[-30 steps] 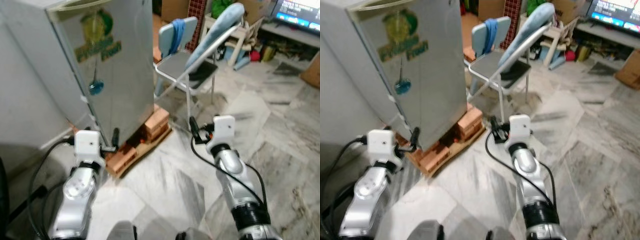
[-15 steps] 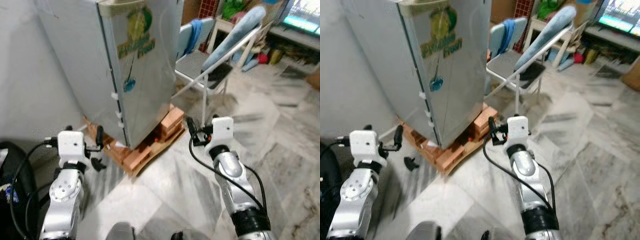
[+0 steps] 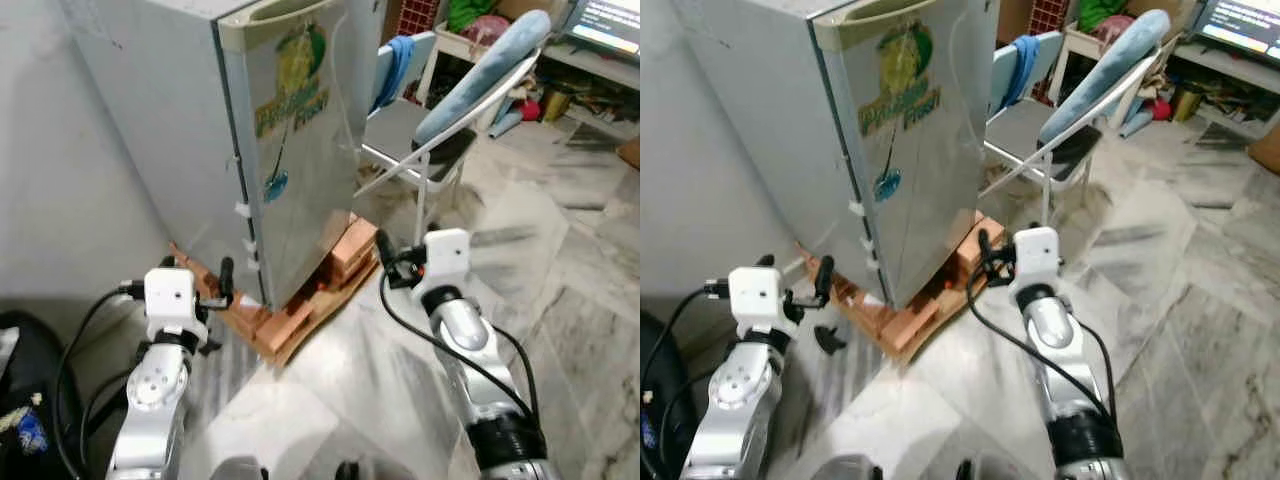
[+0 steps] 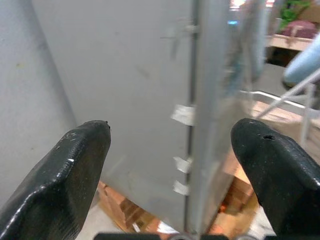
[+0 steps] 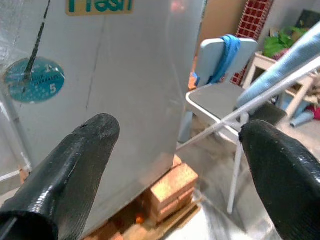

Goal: Restocking fridge

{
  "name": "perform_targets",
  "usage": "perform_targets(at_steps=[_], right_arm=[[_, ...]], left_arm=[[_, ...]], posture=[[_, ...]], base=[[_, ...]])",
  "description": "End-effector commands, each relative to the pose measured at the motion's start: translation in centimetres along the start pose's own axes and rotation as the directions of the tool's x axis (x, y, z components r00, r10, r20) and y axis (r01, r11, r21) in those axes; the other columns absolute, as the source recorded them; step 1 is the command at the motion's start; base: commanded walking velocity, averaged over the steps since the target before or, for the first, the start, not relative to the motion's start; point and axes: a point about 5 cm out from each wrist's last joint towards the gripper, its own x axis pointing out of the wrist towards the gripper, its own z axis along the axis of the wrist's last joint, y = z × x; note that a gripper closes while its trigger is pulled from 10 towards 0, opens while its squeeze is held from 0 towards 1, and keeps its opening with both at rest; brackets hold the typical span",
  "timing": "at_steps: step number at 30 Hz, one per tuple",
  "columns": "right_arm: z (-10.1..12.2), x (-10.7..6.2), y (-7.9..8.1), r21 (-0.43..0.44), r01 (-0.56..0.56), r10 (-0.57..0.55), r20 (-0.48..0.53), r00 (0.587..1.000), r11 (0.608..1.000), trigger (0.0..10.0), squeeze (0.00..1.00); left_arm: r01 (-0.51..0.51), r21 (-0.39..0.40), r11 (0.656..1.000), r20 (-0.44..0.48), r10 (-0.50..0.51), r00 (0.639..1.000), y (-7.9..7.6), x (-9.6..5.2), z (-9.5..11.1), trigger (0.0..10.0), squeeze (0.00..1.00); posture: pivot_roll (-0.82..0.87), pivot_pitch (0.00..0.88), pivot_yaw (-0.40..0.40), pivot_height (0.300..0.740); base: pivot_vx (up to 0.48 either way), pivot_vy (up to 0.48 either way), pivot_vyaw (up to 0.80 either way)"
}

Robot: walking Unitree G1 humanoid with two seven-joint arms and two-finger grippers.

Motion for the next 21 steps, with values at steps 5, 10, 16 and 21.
perform_targets(at_steps=[5, 10, 16, 21], right_arm=[[-0.03, 0.07, 0.0, -0.012, 0.007, -0.007, -0.009, 1.0, 1.0, 10.0, 0.0], [-0.03, 0.22, -0.01, -0.013, 0.006, -0.006, -0.009, 1.0, 1.0, 10.0, 0.0], [-0.03, 0.26, 0.35, -0.009, -0.003, 0.003, -0.005, 1.0, 1.0, 10.0, 0.0], [-0.02, 0.47, 0.37, -0.005, -0.005, 0.005, -0.002, 1.0, 1.0, 10.0, 0.0]], left_arm=[[-0.031, 0.004, 1.0, -0.041, 0.031, 0.999, 0.64, -0.33, -0.61, 10.0, 0.0], [-0.016, 0.009, 1.0, -0.031, 0.016, 0.999, 0.42, -0.06, -0.44, 10.0, 0.0], [-0.026, 0.019, 0.999, -0.021, 0.026, 0.999, 0.36, 0.06, -0.22, 10.0, 0.0], [-0.031, 0.032, 0.999, 0.002, 0.031, 1.0, 0.25, -0.01, 0.06, 10.0, 0.0]], posture=[[0.12, 0.106, -0.061, 0.74], [0.12, 0.1, -0.059, 0.74], [0.13, 0.096, -0.058, 0.74], [0.14, 0.088, -0.059, 0.74]], base=[[0.0, 0.367, -0.8], [0.0, 0.48, -0.8], [0.0, 0.392, -0.53], [0.0, 0.0, 0.0]])
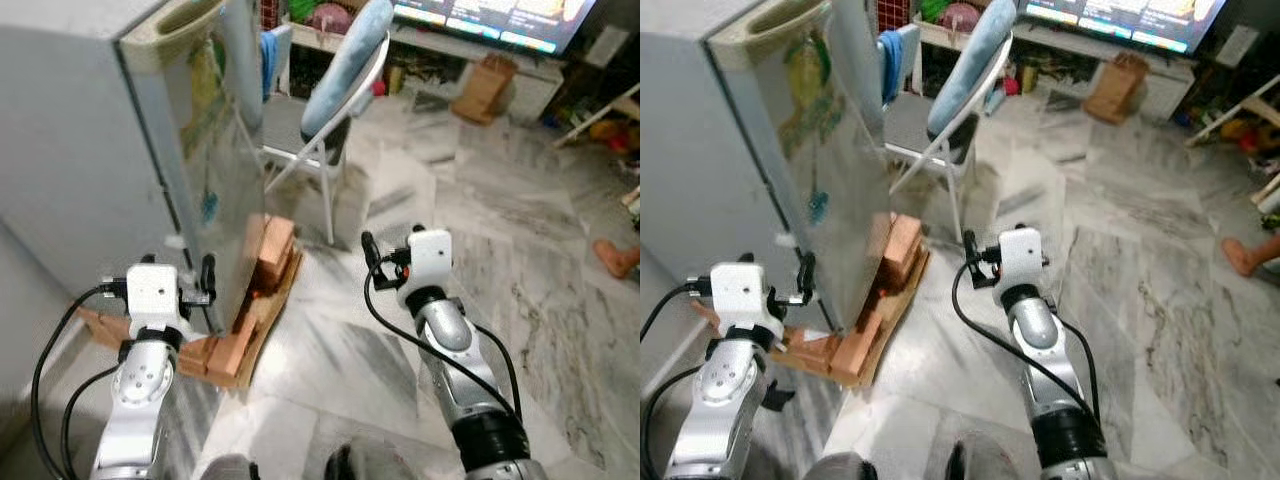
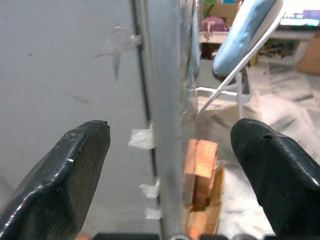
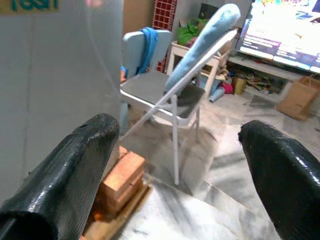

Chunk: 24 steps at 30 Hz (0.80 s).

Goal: Restocking fridge

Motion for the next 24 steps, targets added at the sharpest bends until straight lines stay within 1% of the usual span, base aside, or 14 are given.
perform_targets(at_steps=[1, 6, 12, 15, 20, 22, 24], right_arm=[[-0.6, -0.2, -0.4, 0.0, 0.008, -0.008, -0.024, 1.0, 1.0, 10.0, 0.0], [-0.4, 0.0, -0.3, -0.004, 0.006, -0.006, -0.018, 1.0, 1.0, 10.0, 0.0], [-0.4, -0.1, -0.7, -0.01, 0.012, -0.012, -0.021, 1.0, 1.0, 10.0, 0.0], [-0.6, -0.2, -0.8, -0.009, 0.016, -0.016, -0.031, 0.999, 1.0, 10.0, 0.0], [-0.6, -0.6, -0.9, -0.011, 0.015, -0.016, -0.027, 1.0, 1.0, 10.0, 0.0], [-0.7, -0.7, -0.9, -0.011, 0.016, -0.017, -0.029, 0.999, 1.0, 10.0, 0.0], [-0.7, -0.7, -0.8, -0.012, 0.016, -0.016, -0.029, 0.999, 1.0, 10.0, 0.0]], left_arm=[[0.003, -0.003, 1.0, 0.013, -0.003, 1.0, -0.4, -0.1, 0.2, 10.0, 0.0], [0.026, 0.008, 1.0, 0.014, -0.026, 1.0, -0.7, 0.0, 0.1, 10.0, 0.0], [0.068, -0.001, 0.998, 0.04, -0.068, 0.997, -1.5, 0.3, 0.4, 10.0, 0.0], [0.08, -0.003, 0.997, 0.044, -0.08, 0.996, -1.7, 0.3, 0.5, 10.0, 0.0], [0.089, -0.008, 0.996, 0.052, -0.089, 0.995, -1.8, 0.1, 0.5, 10.0, 0.0], [0.092, -0.01, 0.996, 0.052, -0.091, 0.994, -1.9, 0.0, 0.5, 10.0, 0.0], [0.097, -0.01, 0.995, 0.053, -0.096, 0.994, -1.9, 0.0, 0.5, 10.0, 0.0]], posture=[[0.14, 0.087, -0.059, 0.74], [0.13, 0.084, -0.059, 0.74], [0.12, 0.085, -0.071, 0.74], [0.12, 0.086, -0.07, 0.74], [0.12, 0.089, -0.068, 0.74], [0.12, 0.092, -0.066, 0.74], [0.12, 0.094, -0.066, 0.74]], base=[[0.0, 0.0, 0.0], [0.0, 0.0, 0.0], [0.0, 0.0, 0.0], [0.0, 0.0, -0.69], [0.301, 0.0, -0.8], [0.341, 0.0, -0.57], [0.371, 0.0, 0.0]])
